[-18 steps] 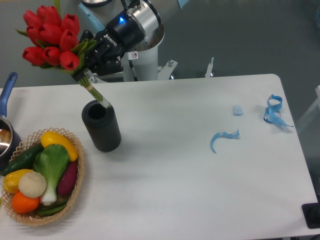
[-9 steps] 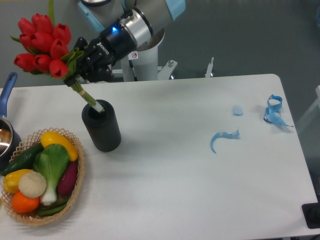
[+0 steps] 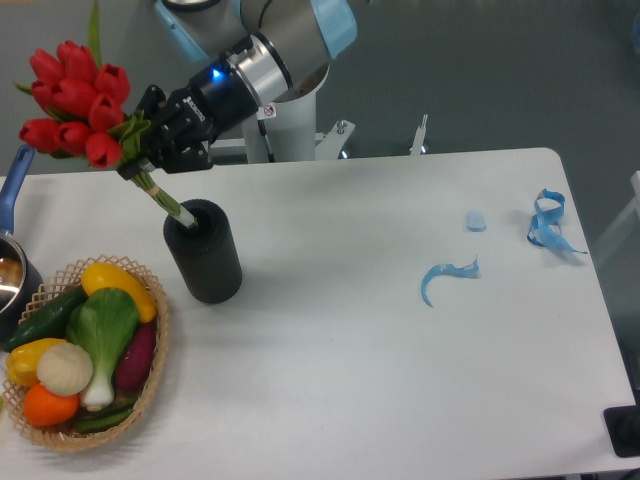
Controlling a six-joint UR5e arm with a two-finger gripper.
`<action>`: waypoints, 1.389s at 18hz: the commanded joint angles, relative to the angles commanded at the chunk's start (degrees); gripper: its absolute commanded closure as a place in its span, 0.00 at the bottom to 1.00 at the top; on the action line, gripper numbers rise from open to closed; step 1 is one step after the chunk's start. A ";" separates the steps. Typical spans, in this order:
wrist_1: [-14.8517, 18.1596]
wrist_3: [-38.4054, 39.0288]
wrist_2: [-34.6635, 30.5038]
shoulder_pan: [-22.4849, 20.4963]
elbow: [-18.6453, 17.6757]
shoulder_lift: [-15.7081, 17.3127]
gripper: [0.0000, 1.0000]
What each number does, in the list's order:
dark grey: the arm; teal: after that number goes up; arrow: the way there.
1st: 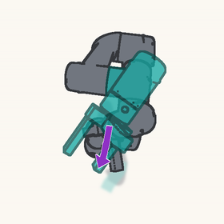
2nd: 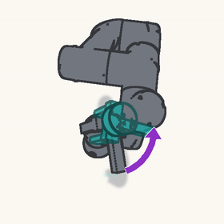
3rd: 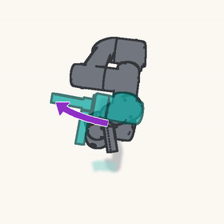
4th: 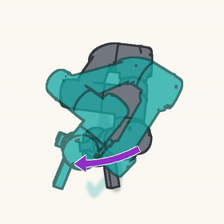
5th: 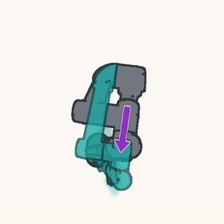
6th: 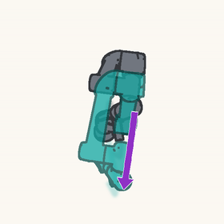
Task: Insert the flowers into the vase
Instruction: 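Lower the tulip stems down into the black vase opening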
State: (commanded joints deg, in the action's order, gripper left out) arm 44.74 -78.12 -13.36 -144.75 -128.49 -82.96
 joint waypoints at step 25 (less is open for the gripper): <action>-0.18 -16.54 -0.09 -2.90 -6.86 -7.65 0.19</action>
State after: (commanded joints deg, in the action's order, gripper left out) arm 44.56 -94.66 -13.45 -147.65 -135.35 -90.62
